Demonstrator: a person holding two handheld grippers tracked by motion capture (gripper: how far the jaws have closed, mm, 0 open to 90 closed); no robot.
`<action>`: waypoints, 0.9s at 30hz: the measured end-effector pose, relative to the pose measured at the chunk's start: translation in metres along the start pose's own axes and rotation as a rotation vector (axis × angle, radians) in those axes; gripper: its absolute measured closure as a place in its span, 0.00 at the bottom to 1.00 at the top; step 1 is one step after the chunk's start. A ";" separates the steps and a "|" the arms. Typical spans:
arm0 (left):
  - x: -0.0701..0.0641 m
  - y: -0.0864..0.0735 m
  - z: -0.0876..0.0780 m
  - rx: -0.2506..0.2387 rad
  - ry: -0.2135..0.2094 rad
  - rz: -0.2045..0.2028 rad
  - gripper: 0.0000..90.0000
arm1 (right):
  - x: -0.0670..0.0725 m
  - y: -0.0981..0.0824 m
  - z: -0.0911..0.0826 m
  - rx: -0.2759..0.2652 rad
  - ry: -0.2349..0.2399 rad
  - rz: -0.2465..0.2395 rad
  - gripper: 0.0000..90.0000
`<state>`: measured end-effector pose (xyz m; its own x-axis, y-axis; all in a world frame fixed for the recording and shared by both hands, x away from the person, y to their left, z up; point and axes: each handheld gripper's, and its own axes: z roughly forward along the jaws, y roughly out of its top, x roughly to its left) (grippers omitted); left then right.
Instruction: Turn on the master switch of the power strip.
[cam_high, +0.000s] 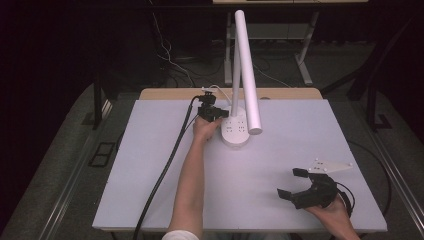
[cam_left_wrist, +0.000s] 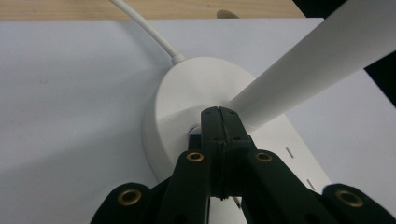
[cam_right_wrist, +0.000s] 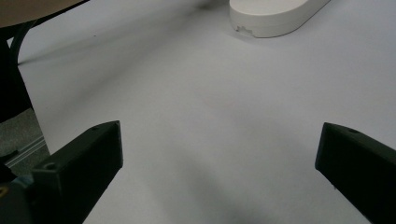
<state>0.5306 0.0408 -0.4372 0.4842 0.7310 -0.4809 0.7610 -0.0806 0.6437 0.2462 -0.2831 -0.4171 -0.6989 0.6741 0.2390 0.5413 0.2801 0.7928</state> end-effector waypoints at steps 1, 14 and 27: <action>0.000 0.000 0.001 -0.002 -0.005 -0.017 1.00 | 0.000 0.000 0.000 -0.001 0.000 -0.001 0.00; 0.004 0.001 0.003 -0.018 -0.030 -0.070 1.00 | 0.000 0.000 -0.001 -0.005 0.007 -0.005 0.00; -0.013 0.001 -0.007 -0.037 0.032 0.073 1.00 | 0.002 0.000 0.002 0.000 0.011 -0.008 0.00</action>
<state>0.5222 0.0359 -0.4258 0.5230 0.7454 -0.4134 0.7075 -0.1092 0.6982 0.2462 -0.2805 -0.4174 -0.7084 0.6644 0.2382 0.5353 0.2858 0.7948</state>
